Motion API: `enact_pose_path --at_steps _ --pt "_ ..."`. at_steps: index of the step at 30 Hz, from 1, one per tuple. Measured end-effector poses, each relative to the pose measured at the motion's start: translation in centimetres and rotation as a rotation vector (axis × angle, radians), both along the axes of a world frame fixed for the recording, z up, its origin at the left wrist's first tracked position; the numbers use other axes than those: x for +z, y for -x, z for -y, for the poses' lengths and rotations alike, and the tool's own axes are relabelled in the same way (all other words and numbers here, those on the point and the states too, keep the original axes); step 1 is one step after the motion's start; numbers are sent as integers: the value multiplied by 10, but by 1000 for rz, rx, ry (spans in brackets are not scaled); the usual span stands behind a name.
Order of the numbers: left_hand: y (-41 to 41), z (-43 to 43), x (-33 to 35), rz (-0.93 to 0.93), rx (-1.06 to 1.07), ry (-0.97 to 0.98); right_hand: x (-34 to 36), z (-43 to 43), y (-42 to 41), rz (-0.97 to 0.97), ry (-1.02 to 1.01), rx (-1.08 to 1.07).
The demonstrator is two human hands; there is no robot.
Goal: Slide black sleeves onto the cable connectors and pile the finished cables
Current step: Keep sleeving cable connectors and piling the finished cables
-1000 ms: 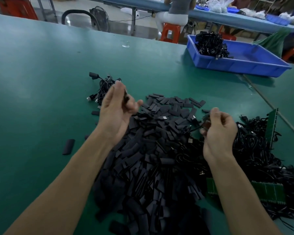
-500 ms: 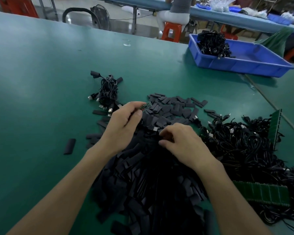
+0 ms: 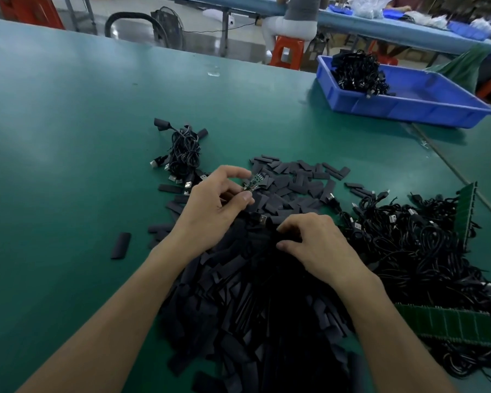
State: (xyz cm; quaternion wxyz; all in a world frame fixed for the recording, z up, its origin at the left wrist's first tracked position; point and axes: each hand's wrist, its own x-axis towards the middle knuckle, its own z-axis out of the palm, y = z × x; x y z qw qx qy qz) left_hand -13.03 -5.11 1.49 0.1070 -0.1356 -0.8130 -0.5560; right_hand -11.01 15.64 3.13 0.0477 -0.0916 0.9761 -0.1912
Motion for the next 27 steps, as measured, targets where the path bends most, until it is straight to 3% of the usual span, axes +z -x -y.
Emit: enact_pose_path --at_steps 8,13,22,27 --pt "-2 -3 3 26 26 -13 -2 0 -1 -179 70 90" --pt "-2 -2 4 31 23 -56 0 10 -4 -161 513 63" --pt "-1 0 6 43 16 -66 -6 6 -12 -105 139 172" --pt "-1 0 4 62 0 -61 0 3 -10 -84 129 132"
